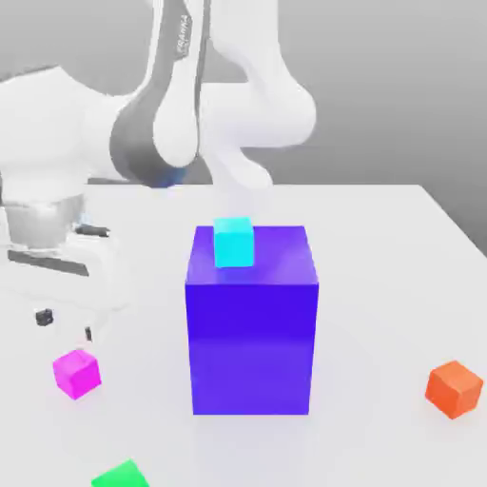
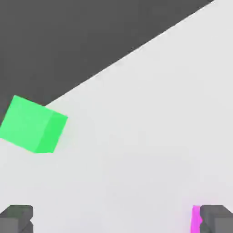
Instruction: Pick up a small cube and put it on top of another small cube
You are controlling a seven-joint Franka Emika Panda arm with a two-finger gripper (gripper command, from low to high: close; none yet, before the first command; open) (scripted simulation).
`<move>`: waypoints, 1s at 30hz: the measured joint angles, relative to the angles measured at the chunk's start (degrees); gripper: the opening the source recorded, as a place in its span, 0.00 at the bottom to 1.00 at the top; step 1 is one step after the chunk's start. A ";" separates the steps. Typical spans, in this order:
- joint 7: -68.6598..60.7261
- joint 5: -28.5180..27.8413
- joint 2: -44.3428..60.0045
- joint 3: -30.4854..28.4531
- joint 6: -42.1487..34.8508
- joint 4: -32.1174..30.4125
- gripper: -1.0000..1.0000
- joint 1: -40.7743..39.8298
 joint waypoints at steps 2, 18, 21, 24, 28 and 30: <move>1.42 -1.97 3.32 -1.67 2.46 -1.71 0.50 -0.87; -9.01 11.66 17.59 12.03 12.79 0.86 0.00 -12.36; -8.18 10.54 16.69 11.13 12.25 0.63 0.00 -11.72; -4.70 5.90 13.02 6.96 9.69 -0.29 0.00 -8.57; 0.30 -0.67 7.77 2.24 5.98 -1.68 0.00 -5.30; 2.36 -3.55 5.47 1.10 4.06 -2.06 0.00 -4.53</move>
